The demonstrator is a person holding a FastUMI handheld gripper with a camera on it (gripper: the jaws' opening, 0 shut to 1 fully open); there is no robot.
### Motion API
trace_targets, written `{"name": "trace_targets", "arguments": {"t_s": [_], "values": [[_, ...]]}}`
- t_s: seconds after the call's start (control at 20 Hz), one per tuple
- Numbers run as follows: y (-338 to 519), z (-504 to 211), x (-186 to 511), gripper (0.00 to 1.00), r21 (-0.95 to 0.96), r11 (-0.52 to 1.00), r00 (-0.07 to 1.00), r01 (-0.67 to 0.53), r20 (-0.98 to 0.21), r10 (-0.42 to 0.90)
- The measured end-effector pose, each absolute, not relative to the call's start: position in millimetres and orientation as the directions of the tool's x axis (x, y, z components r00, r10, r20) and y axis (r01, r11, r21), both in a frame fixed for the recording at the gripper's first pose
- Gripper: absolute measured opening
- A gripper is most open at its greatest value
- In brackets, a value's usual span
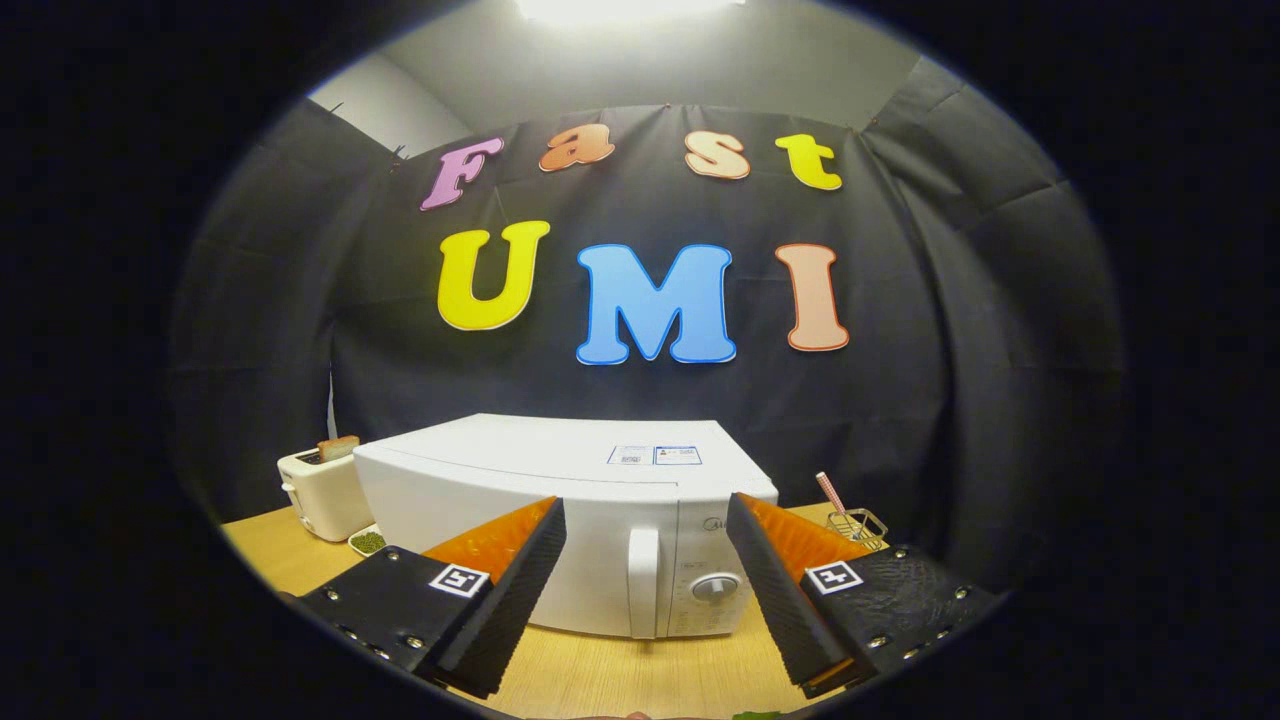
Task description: Open the microwave, put the food inside, and close the microwave door.
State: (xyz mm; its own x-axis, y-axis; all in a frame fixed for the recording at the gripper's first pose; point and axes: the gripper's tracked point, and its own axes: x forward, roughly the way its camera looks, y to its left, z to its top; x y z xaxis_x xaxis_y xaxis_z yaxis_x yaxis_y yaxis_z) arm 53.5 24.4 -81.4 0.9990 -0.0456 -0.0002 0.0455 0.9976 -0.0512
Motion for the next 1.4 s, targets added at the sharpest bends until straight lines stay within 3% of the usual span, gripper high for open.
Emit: {"name": "trace_targets", "arguments": {"t_s": [0.25,0.5,0.65,0.8,1.0,1.1,1.15,1.2,1.4], "values": [[39,-105,71,0.99,-0.061,0.998,0.999,0.000,-0.046,-0.003],[31,-123,88,0.99,-0.088,0.996,0.998,0.018,-0.066,-0.024],[33,-148,93,0.99,-0.062,0.998,0.988,-0.004,-0.156,-0.006],[29,-149,98,0.99,-0.105,0.994,0.988,0.017,-0.148,-0.032],[24,-146,106,0.82,-0.063,0.996,0.990,0.060,-0.124,-0.067],[18,-147,110,0.63,-0.028,0.994,0.986,0.102,-0.127,-0.105],[14,-151,111,0.46,-0.017,0.992,0.982,0.127,-0.141,-0.128],[16,-151,109,0.37,0.010,0.992,0.980,0.129,-0.152,-0.126],[16,-157,111,0.19,-0.010,0.988,0.973,0.151,-0.177,-0.150]]}}
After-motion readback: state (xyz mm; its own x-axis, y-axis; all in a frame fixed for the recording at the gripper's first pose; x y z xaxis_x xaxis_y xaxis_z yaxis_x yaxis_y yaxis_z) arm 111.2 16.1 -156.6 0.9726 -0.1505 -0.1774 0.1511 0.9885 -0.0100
